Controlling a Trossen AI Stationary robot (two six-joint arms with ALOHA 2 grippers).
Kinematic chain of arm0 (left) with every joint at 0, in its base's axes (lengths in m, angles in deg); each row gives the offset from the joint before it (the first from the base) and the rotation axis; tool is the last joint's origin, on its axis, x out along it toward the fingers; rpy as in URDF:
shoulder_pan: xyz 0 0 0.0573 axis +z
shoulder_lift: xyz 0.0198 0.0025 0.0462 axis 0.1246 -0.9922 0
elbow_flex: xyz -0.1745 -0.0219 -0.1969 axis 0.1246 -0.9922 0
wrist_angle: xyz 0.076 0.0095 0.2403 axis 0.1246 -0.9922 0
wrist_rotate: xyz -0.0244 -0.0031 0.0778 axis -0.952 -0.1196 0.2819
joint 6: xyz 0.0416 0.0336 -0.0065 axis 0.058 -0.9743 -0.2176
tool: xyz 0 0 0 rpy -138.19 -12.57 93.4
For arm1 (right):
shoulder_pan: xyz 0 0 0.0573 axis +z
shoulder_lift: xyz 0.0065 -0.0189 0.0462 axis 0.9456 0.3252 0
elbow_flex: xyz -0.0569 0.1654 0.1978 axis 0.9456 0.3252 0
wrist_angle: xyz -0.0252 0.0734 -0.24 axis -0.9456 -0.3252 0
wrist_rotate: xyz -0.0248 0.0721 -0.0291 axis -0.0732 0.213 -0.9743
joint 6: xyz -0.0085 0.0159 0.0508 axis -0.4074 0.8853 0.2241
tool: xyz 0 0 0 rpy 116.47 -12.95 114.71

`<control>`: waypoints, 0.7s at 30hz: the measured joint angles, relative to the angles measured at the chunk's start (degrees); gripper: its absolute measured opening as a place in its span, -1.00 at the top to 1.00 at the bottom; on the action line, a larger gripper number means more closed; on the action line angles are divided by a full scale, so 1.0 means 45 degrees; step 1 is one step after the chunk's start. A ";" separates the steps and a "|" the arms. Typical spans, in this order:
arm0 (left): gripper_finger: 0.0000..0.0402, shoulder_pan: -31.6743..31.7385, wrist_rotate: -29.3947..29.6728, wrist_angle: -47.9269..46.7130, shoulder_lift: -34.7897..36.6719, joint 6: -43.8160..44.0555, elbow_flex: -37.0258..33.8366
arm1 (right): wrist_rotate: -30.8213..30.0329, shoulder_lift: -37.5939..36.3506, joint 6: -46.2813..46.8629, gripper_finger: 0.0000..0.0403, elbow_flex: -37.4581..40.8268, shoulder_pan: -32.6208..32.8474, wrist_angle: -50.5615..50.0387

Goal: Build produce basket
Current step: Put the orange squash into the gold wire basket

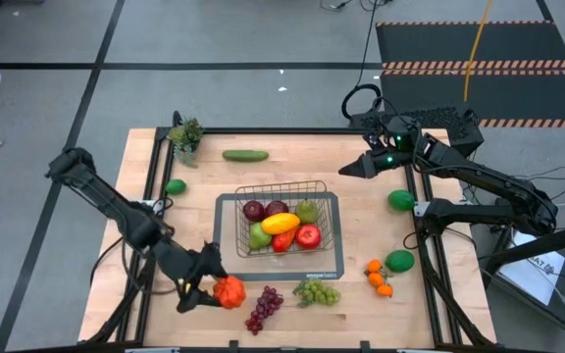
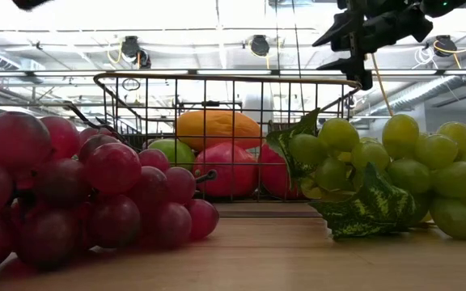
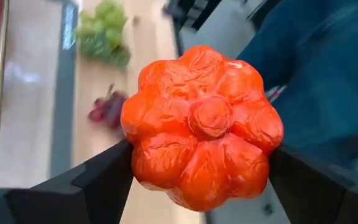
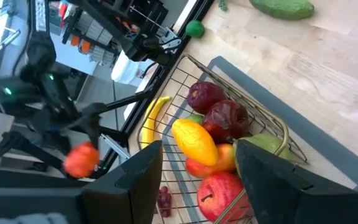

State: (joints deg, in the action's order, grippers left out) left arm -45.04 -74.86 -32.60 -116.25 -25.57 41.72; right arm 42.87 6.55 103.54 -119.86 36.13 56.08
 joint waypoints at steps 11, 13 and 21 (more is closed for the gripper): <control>-0.66 0.0842 0.0378 0.2146 0.0785 0.0640 0.0708 | 0.0008 0.0000 -0.0648 0.00 0.0000 0.0000 0.0000; -0.66 0.1169 0.0747 0.2167 0.0785 0.0483 0.1027 | 0.0021 0.0004 -0.0700 0.00 0.0000 0.0000 -0.0005; -0.66 0.2728 0.3423 0.2277 0.0774 -0.0573 0.2389 | 0.0081 0.0000 -0.1047 0.00 0.0000 0.0000 0.0000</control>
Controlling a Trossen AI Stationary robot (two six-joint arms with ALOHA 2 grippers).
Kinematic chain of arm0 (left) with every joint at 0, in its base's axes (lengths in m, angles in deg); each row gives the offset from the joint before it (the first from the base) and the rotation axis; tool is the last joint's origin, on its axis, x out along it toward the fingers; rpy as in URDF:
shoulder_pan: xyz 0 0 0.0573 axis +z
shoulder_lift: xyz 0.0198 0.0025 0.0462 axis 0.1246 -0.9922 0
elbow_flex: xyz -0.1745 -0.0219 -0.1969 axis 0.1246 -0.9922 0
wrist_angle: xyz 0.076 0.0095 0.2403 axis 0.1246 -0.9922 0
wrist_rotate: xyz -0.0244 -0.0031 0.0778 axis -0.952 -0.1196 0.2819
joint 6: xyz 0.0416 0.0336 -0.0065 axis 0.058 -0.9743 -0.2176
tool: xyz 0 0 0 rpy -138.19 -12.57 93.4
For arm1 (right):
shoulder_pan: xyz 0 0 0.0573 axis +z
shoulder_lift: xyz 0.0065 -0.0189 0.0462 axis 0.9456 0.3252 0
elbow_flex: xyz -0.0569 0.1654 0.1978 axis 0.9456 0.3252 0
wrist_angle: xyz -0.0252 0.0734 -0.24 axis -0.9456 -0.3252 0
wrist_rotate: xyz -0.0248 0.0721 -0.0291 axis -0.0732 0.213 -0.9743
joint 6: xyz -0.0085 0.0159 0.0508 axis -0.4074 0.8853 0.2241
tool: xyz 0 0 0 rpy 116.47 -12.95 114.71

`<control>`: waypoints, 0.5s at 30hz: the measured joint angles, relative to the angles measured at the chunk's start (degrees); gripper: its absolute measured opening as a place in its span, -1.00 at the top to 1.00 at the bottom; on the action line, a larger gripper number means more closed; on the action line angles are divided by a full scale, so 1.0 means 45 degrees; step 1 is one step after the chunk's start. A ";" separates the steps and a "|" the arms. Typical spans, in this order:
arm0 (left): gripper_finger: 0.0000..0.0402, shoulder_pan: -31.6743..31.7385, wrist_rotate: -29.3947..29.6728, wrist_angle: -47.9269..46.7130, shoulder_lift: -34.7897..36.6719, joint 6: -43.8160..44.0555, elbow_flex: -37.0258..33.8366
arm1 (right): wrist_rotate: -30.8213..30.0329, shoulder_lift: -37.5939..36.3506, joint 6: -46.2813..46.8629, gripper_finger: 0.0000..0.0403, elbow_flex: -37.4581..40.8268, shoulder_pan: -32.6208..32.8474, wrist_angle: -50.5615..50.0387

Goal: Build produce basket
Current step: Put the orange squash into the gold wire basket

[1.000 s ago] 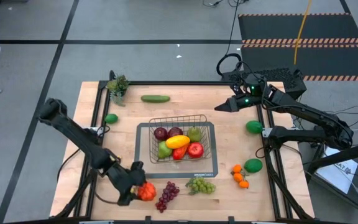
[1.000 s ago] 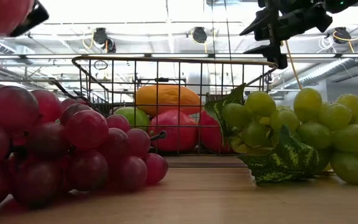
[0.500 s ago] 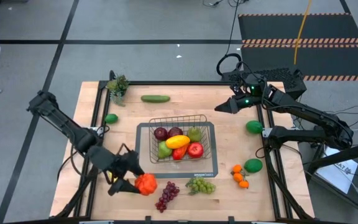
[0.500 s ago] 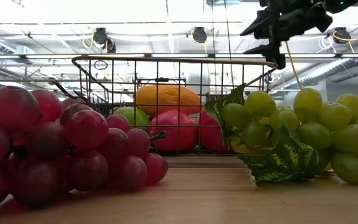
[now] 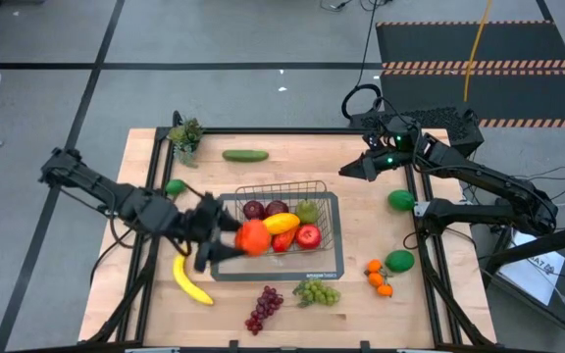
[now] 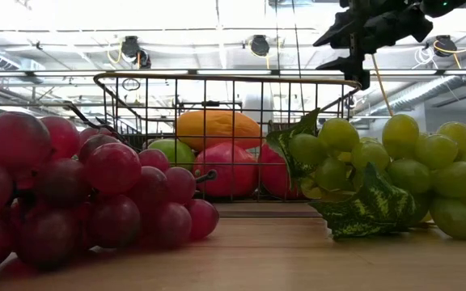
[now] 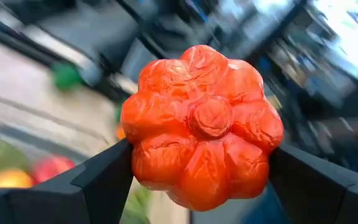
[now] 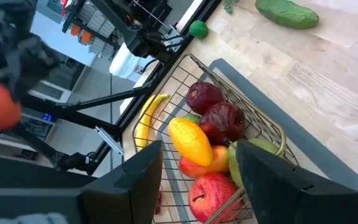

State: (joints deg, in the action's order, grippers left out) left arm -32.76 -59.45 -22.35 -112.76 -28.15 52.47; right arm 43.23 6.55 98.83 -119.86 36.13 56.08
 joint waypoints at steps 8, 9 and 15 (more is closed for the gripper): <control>-0.66 0.0966 0.4575 0.1672 -0.0928 -0.1476 0.0904 | 0.0016 0.0004 -0.0034 0.00 0.0000 0.0005 -0.0004; -0.66 0.1086 0.4905 0.2005 -0.1105 -0.1910 0.0936 | 0.0023 0.0000 0.0019 0.00 0.0000 0.0005 0.0000; -0.66 0.2068 0.6407 0.5087 -0.2027 -0.4110 0.0948 | 0.0317 0.0000 0.0075 0.00 0.0000 0.0005 0.0022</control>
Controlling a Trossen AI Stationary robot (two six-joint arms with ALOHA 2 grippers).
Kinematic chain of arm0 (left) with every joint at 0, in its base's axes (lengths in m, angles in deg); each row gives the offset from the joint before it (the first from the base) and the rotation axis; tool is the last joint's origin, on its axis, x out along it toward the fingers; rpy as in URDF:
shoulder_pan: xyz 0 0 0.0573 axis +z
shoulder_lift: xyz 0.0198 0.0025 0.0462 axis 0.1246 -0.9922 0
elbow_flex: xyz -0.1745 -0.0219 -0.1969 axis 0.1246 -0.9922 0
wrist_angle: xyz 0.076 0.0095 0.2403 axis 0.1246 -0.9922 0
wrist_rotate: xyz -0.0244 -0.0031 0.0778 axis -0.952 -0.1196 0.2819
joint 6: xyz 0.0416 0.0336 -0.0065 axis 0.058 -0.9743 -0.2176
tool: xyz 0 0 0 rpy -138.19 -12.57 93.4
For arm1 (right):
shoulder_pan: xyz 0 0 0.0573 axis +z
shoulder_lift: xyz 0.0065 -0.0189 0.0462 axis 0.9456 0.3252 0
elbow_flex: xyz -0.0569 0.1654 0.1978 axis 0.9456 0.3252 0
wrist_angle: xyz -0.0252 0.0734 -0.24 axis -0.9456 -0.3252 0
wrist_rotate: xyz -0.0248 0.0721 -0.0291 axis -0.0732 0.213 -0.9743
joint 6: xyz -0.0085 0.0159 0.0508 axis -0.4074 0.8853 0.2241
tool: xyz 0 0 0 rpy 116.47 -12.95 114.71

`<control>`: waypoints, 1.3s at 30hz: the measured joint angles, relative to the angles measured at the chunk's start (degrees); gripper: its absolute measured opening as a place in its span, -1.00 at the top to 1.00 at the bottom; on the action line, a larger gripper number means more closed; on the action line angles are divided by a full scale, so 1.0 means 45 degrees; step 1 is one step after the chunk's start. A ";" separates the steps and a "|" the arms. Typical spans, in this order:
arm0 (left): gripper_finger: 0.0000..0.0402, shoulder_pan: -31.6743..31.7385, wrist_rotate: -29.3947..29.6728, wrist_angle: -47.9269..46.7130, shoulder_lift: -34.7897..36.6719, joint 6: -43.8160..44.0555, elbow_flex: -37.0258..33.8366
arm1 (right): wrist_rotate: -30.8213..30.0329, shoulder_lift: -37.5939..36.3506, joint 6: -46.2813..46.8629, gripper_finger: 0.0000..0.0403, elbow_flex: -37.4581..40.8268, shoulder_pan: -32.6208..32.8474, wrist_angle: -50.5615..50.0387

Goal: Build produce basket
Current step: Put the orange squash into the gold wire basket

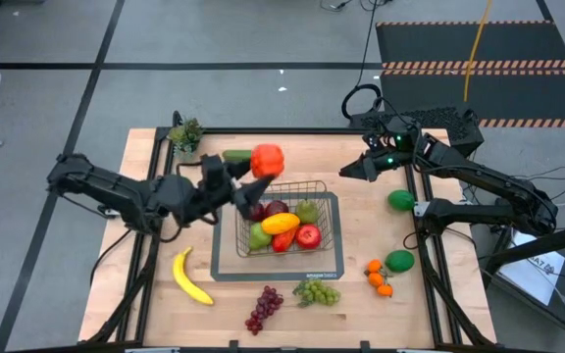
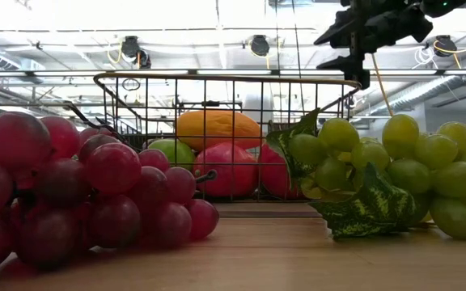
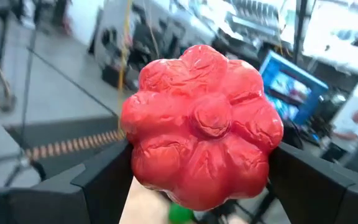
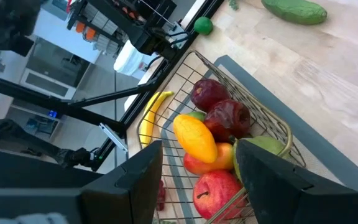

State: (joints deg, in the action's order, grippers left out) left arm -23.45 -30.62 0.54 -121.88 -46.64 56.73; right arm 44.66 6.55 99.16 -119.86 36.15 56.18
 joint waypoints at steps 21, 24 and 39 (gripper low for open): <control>-0.66 0.2001 -0.1623 0.4816 0.1345 -1.1419 0.0000 | -0.2635 -0.0121 0.3213 0.00 0.0000 0.1860 0.0177; -0.66 0.1840 -0.1615 0.4768 0.1642 -1.3544 0.0000 | -0.3253 -0.0121 0.3696 0.00 0.0000 0.2212 0.0184; -0.66 0.2001 -0.1260 0.4568 0.1830 -1.9196 0.0000 | -0.6096 -0.0126 0.4986 0.00 0.0000 0.4049 0.2557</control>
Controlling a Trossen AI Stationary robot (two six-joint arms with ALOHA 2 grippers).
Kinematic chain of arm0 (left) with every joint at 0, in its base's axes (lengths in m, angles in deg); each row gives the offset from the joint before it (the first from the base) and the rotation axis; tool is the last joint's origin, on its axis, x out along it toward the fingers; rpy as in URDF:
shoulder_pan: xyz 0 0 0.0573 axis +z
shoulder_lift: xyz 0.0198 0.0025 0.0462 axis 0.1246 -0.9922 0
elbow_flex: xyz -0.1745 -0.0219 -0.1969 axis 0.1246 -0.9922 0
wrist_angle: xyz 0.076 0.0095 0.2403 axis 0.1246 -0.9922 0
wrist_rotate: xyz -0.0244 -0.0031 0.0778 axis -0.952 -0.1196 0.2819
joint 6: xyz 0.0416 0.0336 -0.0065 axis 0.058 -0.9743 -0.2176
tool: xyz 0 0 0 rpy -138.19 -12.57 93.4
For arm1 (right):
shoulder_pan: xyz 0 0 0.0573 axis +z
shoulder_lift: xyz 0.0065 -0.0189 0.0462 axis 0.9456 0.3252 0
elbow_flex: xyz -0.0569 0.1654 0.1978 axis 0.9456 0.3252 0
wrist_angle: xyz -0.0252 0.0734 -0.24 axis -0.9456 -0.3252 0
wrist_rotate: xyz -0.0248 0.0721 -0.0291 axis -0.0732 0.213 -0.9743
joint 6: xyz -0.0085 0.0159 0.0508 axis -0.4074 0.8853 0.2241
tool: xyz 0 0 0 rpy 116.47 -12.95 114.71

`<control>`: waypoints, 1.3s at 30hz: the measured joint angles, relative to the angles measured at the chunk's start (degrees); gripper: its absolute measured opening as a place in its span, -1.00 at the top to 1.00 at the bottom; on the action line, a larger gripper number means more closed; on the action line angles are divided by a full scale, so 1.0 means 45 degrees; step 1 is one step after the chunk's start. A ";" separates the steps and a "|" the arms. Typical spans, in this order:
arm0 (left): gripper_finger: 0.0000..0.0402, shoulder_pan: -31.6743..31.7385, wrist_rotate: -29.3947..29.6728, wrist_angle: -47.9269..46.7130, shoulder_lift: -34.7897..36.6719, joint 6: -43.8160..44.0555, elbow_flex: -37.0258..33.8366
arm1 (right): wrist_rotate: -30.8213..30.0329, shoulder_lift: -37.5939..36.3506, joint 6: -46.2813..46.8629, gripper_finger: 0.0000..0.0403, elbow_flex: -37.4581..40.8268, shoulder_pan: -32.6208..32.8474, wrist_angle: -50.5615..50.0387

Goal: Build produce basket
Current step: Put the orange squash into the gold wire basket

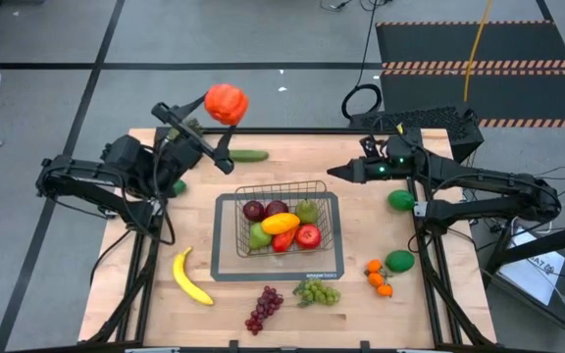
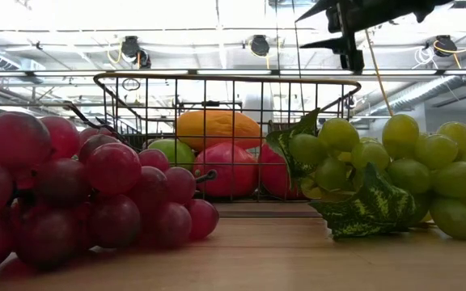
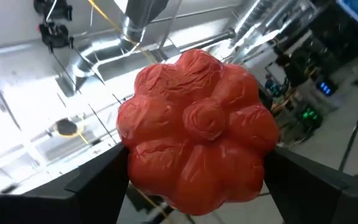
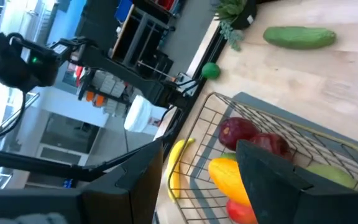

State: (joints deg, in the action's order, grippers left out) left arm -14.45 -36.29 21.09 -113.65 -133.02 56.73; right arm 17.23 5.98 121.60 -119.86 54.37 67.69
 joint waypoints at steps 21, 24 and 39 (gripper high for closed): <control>-0.66 0.0000 0.0513 -0.0010 0.0000 -0.0276 0.0000 | -0.0596 0.0005 -0.0583 0.00 0.0000 0.0313 0.0185; -0.66 0.0000 0.0719 -0.0010 0.0000 -0.0164 0.0000 | -0.0578 0.0005 -0.0776 0.00 0.0000 0.0313 0.0185; -0.66 0.0394 0.1039 0.0226 -0.0005 0.4885 0.0000 | -0.0502 0.0005 -0.1686 0.00 0.0000 0.0313 0.0185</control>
State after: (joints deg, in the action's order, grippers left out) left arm -12.68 -31.62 22.11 -113.67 -111.04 56.73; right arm 14.97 6.00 114.01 -119.86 55.78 68.52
